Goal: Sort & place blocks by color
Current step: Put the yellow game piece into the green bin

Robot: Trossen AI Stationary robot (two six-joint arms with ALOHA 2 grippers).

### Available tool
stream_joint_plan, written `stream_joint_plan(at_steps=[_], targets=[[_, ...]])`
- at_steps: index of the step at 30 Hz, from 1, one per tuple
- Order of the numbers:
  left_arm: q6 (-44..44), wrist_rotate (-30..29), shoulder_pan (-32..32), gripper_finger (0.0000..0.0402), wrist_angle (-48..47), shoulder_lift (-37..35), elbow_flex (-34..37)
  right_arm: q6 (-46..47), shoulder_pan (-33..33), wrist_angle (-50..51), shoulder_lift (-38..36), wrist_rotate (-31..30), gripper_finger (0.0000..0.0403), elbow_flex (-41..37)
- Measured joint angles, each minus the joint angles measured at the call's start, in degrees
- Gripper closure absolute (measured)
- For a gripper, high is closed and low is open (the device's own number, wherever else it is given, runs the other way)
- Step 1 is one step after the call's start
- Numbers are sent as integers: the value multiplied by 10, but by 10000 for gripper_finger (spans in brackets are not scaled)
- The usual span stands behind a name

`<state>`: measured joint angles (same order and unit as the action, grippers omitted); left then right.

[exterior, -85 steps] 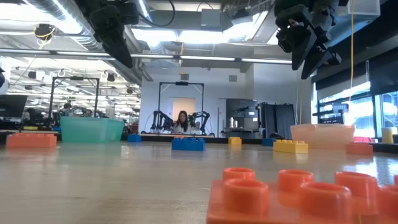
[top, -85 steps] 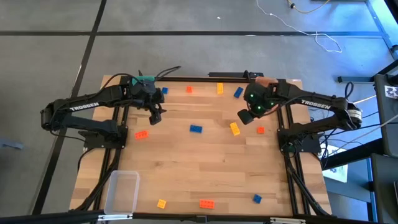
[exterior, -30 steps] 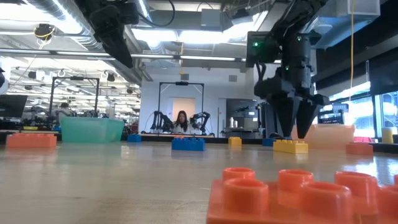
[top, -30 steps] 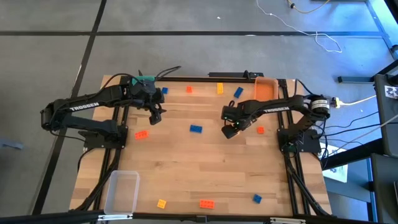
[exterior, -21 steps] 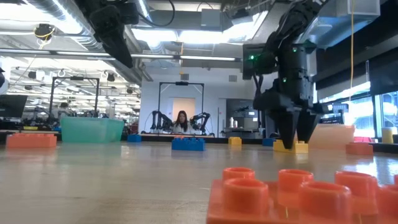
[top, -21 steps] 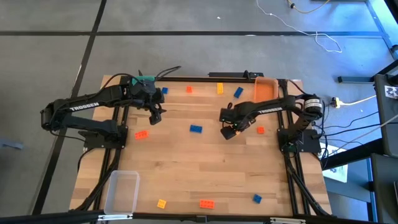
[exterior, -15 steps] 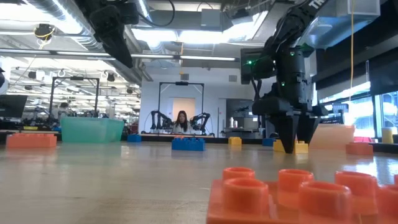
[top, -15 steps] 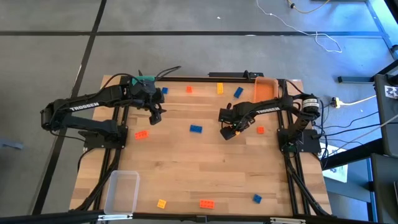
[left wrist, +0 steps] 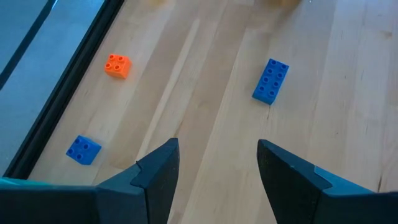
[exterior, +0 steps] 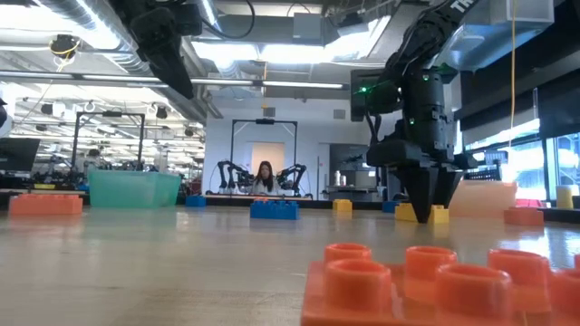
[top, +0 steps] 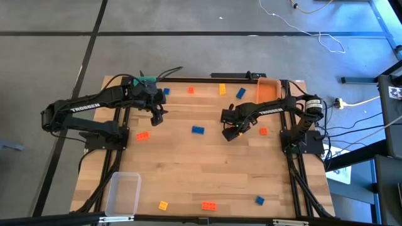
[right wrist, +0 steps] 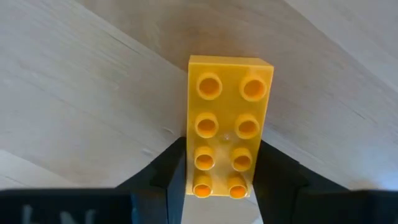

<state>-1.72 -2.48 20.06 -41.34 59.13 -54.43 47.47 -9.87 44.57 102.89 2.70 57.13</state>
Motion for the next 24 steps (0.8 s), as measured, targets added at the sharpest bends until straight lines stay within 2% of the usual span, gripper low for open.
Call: stream_joint_plan(at_steps=[12,18,24], targets=[[0,5,0,195,21,0,0,-49,3,6,6,-1,262,64],[-1,6,0,195,63,0,0,-118,15,6,5,-12,262,126],[-92,7,-1,195,104,1,0,-221,27,1,4,-9,262,203]])
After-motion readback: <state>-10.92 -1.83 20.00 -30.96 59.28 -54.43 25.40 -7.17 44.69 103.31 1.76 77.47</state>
